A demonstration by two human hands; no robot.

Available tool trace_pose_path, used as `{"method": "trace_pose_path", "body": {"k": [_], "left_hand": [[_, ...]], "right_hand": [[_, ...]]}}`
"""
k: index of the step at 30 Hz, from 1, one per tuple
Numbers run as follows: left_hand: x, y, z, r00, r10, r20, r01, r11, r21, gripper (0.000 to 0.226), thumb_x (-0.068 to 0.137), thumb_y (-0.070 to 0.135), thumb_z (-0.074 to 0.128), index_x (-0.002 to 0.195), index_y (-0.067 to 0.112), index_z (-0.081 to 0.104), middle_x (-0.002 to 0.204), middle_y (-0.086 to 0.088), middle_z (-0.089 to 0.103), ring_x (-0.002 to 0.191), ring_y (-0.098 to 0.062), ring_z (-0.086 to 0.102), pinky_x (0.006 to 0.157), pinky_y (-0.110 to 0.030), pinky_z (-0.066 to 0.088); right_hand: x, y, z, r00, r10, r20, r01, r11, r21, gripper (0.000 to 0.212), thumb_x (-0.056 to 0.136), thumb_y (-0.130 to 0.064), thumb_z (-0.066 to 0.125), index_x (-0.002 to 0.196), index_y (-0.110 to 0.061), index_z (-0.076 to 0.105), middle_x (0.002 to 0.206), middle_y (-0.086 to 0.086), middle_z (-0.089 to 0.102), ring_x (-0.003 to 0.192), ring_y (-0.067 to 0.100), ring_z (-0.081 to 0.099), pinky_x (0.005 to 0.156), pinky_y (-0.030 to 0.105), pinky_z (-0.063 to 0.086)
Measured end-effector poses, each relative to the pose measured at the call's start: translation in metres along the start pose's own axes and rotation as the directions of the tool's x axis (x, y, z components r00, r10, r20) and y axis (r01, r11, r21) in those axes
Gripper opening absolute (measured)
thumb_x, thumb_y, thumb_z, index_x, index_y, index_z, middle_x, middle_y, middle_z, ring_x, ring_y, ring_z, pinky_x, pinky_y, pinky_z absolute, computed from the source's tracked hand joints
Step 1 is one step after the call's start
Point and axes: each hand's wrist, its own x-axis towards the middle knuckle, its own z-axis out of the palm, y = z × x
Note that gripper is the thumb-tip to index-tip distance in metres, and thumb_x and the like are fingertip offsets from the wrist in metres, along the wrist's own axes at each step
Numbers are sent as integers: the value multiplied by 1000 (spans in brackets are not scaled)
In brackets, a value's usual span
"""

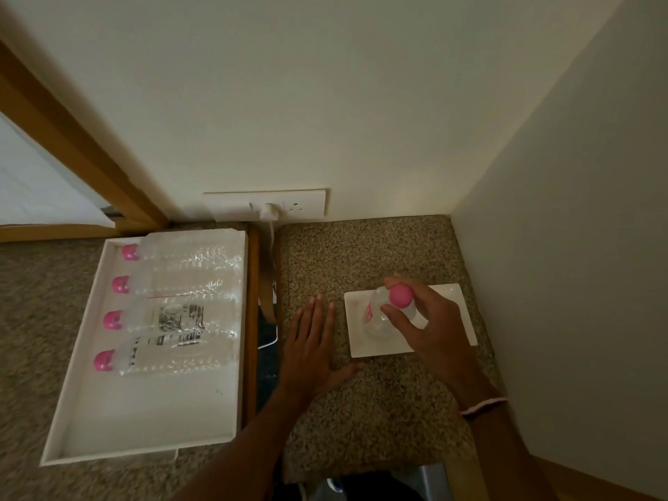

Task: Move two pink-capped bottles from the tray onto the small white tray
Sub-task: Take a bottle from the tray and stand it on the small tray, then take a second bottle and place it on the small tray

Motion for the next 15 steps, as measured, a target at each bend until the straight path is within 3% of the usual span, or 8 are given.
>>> {"method": "trace_pose_path", "body": {"k": [5, 9, 11, 15], "left_hand": [[-3, 6, -24, 998, -4, 62, 2, 1000, 28, 125, 74, 95, 29, 160, 6, 10, 170, -18, 7, 158, -33, 4, 127, -55, 20], [-21, -2, -59, 1000, -2, -18, 2, 1000, -1, 126, 72, 98, 27, 160, 10, 4, 171, -15, 1, 159, -29, -1, 129, -54, 15], [-36, -15, -75, 997, -2, -81, 2, 1000, 0, 123, 75, 97, 26, 161, 12, 3, 171, -14, 0, 159, -28, -2, 129, -55, 15], [-78, -59, -105, 983, -55, -174, 59, 998, 18, 118, 79, 93, 28, 161, 14, 1, 171, -13, -1, 159, -27, -3, 128, -57, 16]], "right_hand": [[1, -10, -3, 1000, -4, -8, 4, 1000, -11, 41, 80, -24, 79, 119, -19, 65, 115, -7, 70, 109, 6, 64, 97, 41, 54], [-8, -32, -4, 997, -19, -73, 11, 995, -102, 66, 67, -60, 74, 123, -28, 61, 115, -18, 63, 106, 4, 60, 94, 32, 49], [-12, -45, -1, 987, -61, -152, 38, 988, -149, 74, 66, -67, 68, 126, -25, 60, 120, -12, 63, 110, 5, 56, 94, 30, 43], [-17, -77, 27, 917, -211, -340, 148, 968, -202, 65, 75, -57, 75, 123, -15, 63, 123, 5, 67, 102, 18, 63, 86, 29, 47]]}}
